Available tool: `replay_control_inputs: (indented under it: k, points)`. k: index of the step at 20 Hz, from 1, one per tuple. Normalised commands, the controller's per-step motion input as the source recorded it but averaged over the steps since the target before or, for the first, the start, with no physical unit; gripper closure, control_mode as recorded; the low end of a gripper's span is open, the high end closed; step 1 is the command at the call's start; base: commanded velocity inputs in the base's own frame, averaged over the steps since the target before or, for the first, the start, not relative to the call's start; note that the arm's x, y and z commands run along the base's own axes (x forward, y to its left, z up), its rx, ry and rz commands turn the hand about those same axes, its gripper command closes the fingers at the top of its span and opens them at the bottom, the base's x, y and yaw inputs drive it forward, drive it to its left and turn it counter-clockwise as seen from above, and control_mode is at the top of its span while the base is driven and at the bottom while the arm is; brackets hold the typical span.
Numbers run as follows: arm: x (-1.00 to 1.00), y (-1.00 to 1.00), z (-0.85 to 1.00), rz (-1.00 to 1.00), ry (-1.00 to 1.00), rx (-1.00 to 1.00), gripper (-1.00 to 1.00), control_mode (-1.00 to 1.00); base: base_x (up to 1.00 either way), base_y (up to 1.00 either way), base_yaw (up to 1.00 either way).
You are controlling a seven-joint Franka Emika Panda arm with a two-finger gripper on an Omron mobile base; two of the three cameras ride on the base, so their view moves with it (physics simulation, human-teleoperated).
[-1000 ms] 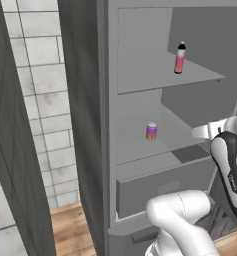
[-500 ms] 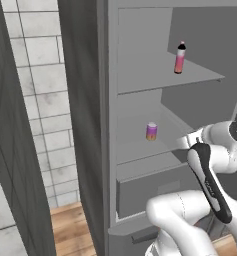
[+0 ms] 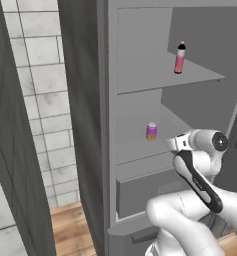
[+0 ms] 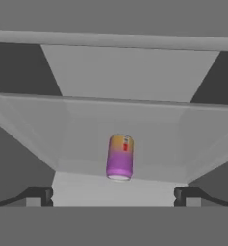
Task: Open the fridge, grab two sodas, and place both sodas inside the bowl with ice on the dining counter.
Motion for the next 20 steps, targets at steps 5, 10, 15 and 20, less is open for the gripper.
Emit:
replay_control_inputs:
  k: [5,10,15,20]
  points:
    - [0.42,0.0,-0.01,0.0,-0.03,0.0,-1.0,-1.0,0.0,0.0,0.0]
    - [0.39,0.0,0.0,0.0,-0.01,0.0,-1.0,-1.0,0.0,0.0,0.0]
    - [0.22,0.0,0.0,0.0,0.0,0.0,-1.0,-1.0,0.0,0.0,0.0]
    - [0.0,-0.01,-0.02,0.0,-0.07,0.0,-1.0,-1.0,0.0,0.0,0.0]
